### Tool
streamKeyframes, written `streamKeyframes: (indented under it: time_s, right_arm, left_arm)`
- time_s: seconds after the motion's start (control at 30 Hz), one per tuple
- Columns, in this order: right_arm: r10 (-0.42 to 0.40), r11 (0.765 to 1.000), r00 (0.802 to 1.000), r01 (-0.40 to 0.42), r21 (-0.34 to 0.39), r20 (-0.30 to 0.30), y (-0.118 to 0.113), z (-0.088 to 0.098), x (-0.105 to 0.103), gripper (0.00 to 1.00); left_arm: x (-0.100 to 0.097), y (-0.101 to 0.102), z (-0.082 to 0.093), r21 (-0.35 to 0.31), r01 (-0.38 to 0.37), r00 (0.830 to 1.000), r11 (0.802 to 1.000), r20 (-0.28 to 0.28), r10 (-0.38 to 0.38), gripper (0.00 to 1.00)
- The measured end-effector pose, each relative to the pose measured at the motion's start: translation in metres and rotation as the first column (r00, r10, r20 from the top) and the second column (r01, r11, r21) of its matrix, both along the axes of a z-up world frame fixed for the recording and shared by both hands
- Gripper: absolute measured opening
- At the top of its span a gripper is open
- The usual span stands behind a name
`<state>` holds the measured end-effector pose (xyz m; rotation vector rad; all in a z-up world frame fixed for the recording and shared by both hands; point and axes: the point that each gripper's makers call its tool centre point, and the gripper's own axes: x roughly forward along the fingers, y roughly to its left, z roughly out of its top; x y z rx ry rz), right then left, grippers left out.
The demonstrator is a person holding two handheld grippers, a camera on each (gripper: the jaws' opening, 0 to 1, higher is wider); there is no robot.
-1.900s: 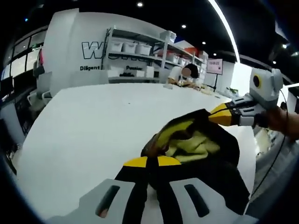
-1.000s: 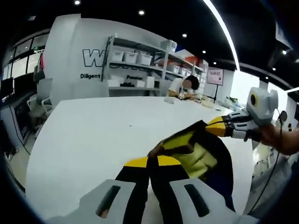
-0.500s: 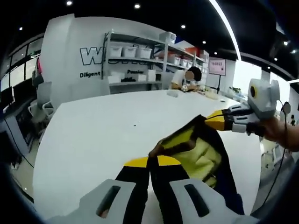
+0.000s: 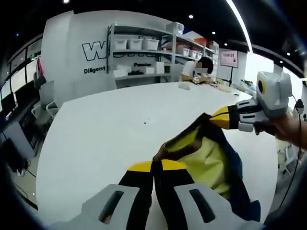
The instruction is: Fold the garment on the visible template until the final outline fits inside the template.
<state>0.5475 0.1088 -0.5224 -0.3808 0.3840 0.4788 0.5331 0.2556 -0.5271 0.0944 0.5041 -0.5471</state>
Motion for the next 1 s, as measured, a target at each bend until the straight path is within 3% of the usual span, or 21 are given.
streamKeyframes:
  time_s: [0.2, 0.3, 0.4, 0.5, 0.57, 0.73, 0.77, 0.87, 1.0]
  right_arm:
    - [0.016, 1.0, 0.999, -0.017, -0.024, -0.035, -0.001, -0.015, 0.018, 0.0]
    - [0.003, 1.0, 0.997, -0.005, -0.024, -0.071, -0.004, -0.023, 0.027, 0.0]
    - [0.006, 0.999, 0.997, -0.01, -0.049, -0.083, -0.005, -0.031, 0.033, 0.0]
    - [0.039, 0.996, 0.995, -0.046, -0.077, -0.093, -0.002, -0.039, 0.037, 0.0]
    - [0.034, 0.997, 0.992, -0.042, -0.065, -0.12, -0.001, -0.047, 0.042, 0.0]
    - [-0.014, 0.995, 0.976, -0.008, -0.1, -0.218, -0.004, -0.063, 0.044, 0.0]
    - [-0.045, 0.994, 0.976, 0.022, -0.111, -0.214, -0.005, -0.06, 0.046, 0.0]
    - [0.013, 0.987, 0.976, -0.047, -0.151, -0.217, 0.006, -0.062, 0.043, 0.0]
    - [0.021, 0.983, 0.975, -0.061, -0.176, -0.221, 0.008, -0.065, 0.041, 0.0]
  left_arm:
    - [0.014, -0.001, -0.016, 0.03, -0.019, 0.999, 0.999, -0.027, 0.02, 0.0]
    - [0.021, 0.001, -0.026, 0.09, -0.019, 1.0, 0.996, -0.017, 0.02, 0.0]
    - [0.025, 0.001, -0.035, 0.103, -0.027, 0.999, 0.994, -0.021, 0.029, 0.0]
    - [0.031, 0.004, -0.05, 0.192, 0.028, 0.999, 0.981, -0.05, -0.019, 0.0]
    - [0.035, 0.002, -0.053, 0.198, 0.031, 0.999, 0.98, -0.037, -0.024, 0.0]
    - [0.039, 0.003, -0.071, 0.215, 0.023, 0.996, 0.976, -0.086, -0.005, 0.0]
    - [0.04, 0.005, -0.074, 0.222, 0.009, 0.996, 0.975, -0.093, 0.012, 0.0]
    - [0.045, 0.006, -0.086, 0.225, -0.014, 0.992, 0.974, -0.119, 0.042, 0.0]
    - [0.041, 0.007, -0.094, 0.254, -0.007, 0.991, 0.967, -0.125, 0.04, 0.0]
